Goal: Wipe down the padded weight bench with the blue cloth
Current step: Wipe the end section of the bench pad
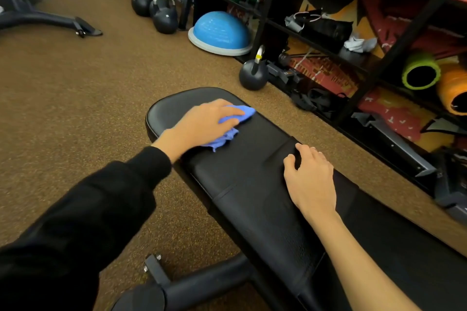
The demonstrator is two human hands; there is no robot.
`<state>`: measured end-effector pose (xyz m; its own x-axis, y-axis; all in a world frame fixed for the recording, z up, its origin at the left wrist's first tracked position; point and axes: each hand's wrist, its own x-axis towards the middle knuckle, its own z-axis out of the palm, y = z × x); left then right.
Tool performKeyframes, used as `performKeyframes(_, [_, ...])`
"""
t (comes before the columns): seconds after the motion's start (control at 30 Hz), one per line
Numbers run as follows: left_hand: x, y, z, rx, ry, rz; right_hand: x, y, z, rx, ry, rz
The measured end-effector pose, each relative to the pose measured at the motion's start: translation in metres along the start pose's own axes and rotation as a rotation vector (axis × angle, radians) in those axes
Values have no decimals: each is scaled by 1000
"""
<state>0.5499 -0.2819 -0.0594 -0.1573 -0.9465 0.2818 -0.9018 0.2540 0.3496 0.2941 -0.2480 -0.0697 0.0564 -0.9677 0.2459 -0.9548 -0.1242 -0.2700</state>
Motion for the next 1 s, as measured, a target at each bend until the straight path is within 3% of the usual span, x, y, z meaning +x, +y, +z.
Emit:
performKeyframes(0.17, [14,-42,-13,32,94,-285,-1,-2,-2,-6,-2,7])
performKeyframes(0.3, [44,-22,-3,72,94,-395,-2,-3,-2,-3,5,10])
performKeyframes(0.4, [59,11,10,91,62,-348,-2,-3,-2,7,13,16])
performKeyframes(0.57, [63,67,35,114,1,-116,0,-1,0,9,8,14])
performKeyframes(0.83, [3,69,22,-44,-91,136,1,0,3,7,13,-1])
performKeyframes(0.9, [-18,51,10,-34,-53,126,2,0,2,14,18,0])
performKeyframes(1.0, [-25,21,-4,4,20,-59,1,1,3,0,19,-7])
